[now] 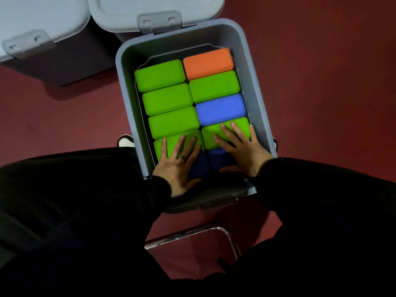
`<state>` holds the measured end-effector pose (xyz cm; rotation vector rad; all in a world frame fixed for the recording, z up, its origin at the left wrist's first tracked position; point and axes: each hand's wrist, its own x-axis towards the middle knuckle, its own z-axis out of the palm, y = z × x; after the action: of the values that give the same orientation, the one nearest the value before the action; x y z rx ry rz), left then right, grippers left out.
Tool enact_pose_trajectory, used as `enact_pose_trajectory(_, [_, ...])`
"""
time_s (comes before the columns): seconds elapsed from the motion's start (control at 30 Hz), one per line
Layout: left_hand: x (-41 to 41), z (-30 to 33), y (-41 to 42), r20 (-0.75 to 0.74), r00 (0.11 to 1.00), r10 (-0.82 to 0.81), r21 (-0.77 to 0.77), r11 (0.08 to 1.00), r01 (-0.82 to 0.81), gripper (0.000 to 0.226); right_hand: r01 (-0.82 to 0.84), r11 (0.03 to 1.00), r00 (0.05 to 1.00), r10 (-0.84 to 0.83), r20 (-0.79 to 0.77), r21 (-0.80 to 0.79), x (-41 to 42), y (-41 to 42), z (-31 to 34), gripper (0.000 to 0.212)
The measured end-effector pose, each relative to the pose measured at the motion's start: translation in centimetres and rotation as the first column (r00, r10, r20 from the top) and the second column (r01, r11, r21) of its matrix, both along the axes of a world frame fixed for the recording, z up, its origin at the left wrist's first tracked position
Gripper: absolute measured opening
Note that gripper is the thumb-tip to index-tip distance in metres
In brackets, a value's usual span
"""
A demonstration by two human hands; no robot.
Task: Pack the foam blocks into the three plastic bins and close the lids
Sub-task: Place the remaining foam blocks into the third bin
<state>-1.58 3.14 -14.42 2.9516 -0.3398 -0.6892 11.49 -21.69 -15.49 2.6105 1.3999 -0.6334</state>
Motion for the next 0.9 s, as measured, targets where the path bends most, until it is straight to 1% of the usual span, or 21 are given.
enact_pose_trajectory(0.1, [0.1,0.0,0.1,-0.004,1.0,-0.017,0.02,1.0,0.017,0.115,-0.011,0.998,1.0,0.011,0.009,-0.055,0.1,0.1,0.5,0.121])
enact_pose_trajectory(0.17, [0.0,-0.1,0.2,-0.002,1.0,-0.028,0.031,0.999,0.028,0.115,-0.031,0.994,0.999,0.032,0.015,-0.106,0.1,0.3,0.9,0.131])
enact_pose_trajectory(0.23, [0.1,-0.1,0.2,0.003,1.0,-0.03,0.031,0.999,0.03,0.114,-0.031,0.994,0.999,0.034,0.027,-0.104,0.1,0.4,1.3,0.135])
enact_pose_trajectory(0.37, [0.5,0.1,-0.1,0.008,0.999,-0.04,0.057,0.998,0.04,0.116,-0.046,0.998,0.998,0.047,0.03,-0.044,0.0,0.5,1.6,0.132])
enact_pose_trajectory(0.5, [0.4,0.3,-0.5,0.009,0.999,-0.053,0.081,0.995,0.052,0.116,-0.068,0.997,0.998,0.068,-0.009,-0.044,-0.2,0.7,1.9,0.127])
enact_pose_trajectory(0.67, [0.1,0.2,-0.6,0.041,0.998,-0.04,0.055,0.998,0.038,0.116,-0.061,0.998,0.998,0.06,-0.02,-0.014,-0.4,1.1,2.4,0.118])
enact_pose_trajectory(0.8, [0.3,0.5,-0.7,0.058,0.997,-0.043,0.047,0.998,0.04,0.117,-0.044,0.999,0.999,0.044,-0.024,0.008,-0.7,1.3,2.9,0.115])
enact_pose_trajectory(0.9, [0.5,0.7,-0.9,0.088,0.995,-0.041,0.033,0.999,0.039,0.115,-0.011,0.999,0.999,0.012,-0.039,0.03,-0.7,1.7,3.5,0.109])
